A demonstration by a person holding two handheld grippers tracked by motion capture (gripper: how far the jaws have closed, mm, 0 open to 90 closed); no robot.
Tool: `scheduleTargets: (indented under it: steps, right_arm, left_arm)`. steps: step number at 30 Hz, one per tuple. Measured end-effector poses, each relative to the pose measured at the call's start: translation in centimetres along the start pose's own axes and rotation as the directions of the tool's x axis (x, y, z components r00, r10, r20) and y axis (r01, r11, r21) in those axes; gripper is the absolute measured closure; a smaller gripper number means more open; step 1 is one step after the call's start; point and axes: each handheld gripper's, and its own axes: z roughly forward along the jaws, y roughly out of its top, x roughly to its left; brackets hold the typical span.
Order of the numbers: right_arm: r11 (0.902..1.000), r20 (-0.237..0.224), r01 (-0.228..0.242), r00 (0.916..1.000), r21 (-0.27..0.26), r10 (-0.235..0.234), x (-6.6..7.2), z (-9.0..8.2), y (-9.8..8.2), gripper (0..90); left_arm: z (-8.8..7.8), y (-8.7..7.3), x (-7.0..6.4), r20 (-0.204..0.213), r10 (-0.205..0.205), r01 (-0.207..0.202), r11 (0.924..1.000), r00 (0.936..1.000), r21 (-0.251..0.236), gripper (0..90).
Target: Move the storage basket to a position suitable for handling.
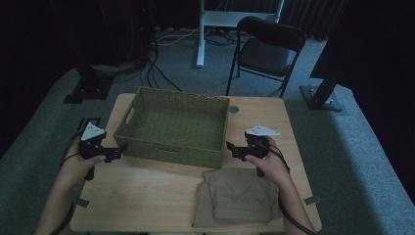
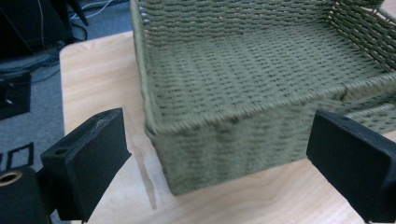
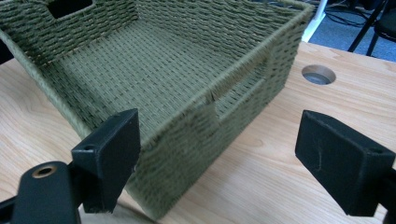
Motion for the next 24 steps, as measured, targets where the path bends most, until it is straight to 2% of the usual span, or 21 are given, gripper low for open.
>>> scheduleTargets:
  steps: [1, 4, 9, 11, 15, 16, 17, 19, 20, 24]
  right_arm:
    - [1.0, 0.002, 0.0, 1.0, 0.0, 0.0, 0.1, 0.2, 0.1, 14.4]
    - [0.9999, -0.005, -0.012, 0.9999, -0.003, 0.012, 0.5, 0.6, 0.5, 14.4]
    - [0.9998, -0.001, -0.02, 0.9998, 0.001, 0.02, 1.0, 1.4, 0.8, 16.1]
    - [0.9998, -0.005, -0.019, 0.9998, 0.001, 0.019, 1.2, 1.6, 0.9, 16.1]
    - [0.9998, -0.003, -0.021, 0.9998, -0.007, 0.021, 1.5, 2.0, 1.0, 16.1]
    - [0.9998, 0.005, -0.019, 0.9998, -0.01, 0.019, 1.6, 2.1, 1.1, 16.1]
    - [0.9997, 0.006, -0.021, 0.9998, -0.008, 0.021, 1.7, 2.3, 1.1, 16.1]
    - [0.9997, 0.014, -0.023, 0.9996, -0.008, 0.024, 1.8, 2.6, 1.2, 16.1]
    - [0.9996, 0.021, -0.026, 0.9994, -0.006, 0.026, 1.8, 2.7, 1.2, 16.1]
    - [0.9993, 0.035, -0.036, 0.9987, 0.001, 0.036, 1.9, 3.2, 1.2, 18.7]
  left_arm:
    - [0.1, 0.5, 0.4, -0.001, 0.003, -0.003, 0.9999, 1.0, -0.011, 6.1]
    - [0.4, 1.1, 1.1, -0.002, -0.021, 0.021, 0.9994, 0.9998, -0.028, 6.1]
    - [1.0, 1.6, 1.8, -0.01, -0.037, 0.036, 0.9988, 0.9993, -0.033, 6.2]
    - [1.7, 1.9, 2.4, 0.0, -0.067, 0.067, 0.997, 0.9977, -0.039, 7.8]
    - [2.6, 2.1, 2.8, -0.016, -0.061, 0.06, 0.9975, 0.998, -0.036, 8.0]
    - [3.2, 2.1, 3.2, -0.009, -0.092, 0.092, 0.9948, 0.9957, -0.043, 8.2]
    - [3.5, 2.1, 3.4, -0.015, -0.098, 0.098, 0.994, 0.995, -0.05, 8.3]
    - [3.8, 2.0, 3.5, -0.021, -0.093, 0.092, 0.9944, 0.9955, -0.051, 13.3]
    - [4.3, 1.9, 3.8, -0.035, -0.085, 0.083, 0.9956, 0.9958, -0.044, 13.7]
    - [4.9, 1.6, 4.2, -0.038, -0.087, 0.085, 0.9953, 0.9955, -0.047, 17.6]
